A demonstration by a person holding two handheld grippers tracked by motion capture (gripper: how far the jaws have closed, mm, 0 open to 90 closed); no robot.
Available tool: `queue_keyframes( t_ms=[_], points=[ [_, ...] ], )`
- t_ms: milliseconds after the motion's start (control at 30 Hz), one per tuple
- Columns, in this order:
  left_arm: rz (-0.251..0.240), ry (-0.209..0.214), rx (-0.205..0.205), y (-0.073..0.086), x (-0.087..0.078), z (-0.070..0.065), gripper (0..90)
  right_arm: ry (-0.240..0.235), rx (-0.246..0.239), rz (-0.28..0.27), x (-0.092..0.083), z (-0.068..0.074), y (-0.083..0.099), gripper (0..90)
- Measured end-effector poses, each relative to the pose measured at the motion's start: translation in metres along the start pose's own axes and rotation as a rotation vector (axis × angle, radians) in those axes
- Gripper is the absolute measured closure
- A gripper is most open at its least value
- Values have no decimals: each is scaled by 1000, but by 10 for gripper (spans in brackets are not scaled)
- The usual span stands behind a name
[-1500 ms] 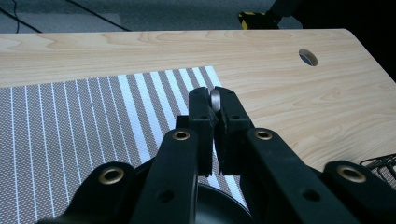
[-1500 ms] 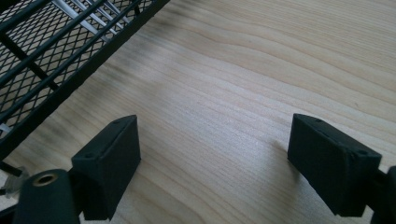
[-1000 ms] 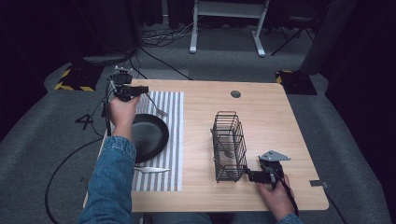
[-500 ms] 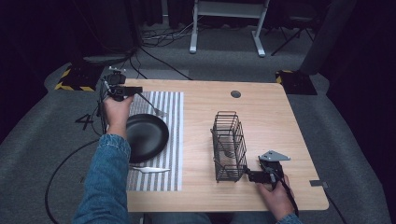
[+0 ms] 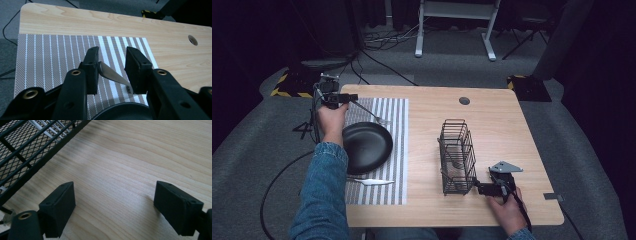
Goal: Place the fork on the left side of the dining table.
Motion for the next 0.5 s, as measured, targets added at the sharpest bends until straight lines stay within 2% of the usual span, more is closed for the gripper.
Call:
queue_keyframes(
  t_ms=[167, 333, 400, 500],
  points=[
    [3, -4, 6, 0, 1, 1, 629, 0, 0, 0, 0, 0, 0, 175],
    [13, -14, -5, 5, 5, 8, 625, 0, 1, -1, 0, 0, 0, 175],
    [36, -8, -13, 9, 9, 11, 626, 0, 0, 0, 0, 0, 0, 175],
    [46, -5, -7, 11, 12, 12, 627, 0, 1, -1, 0, 0, 0, 175]
  ],
)
Point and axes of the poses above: each handheld gripper's, and its own axes: x roughly forward along the jaws, y roughly out of its underside, z roughly to its left, the point moved 2 cm from there along x, roughly forward along the jaws, and after that the axes turned 13 degrees about -y, right-handed, at the moved point
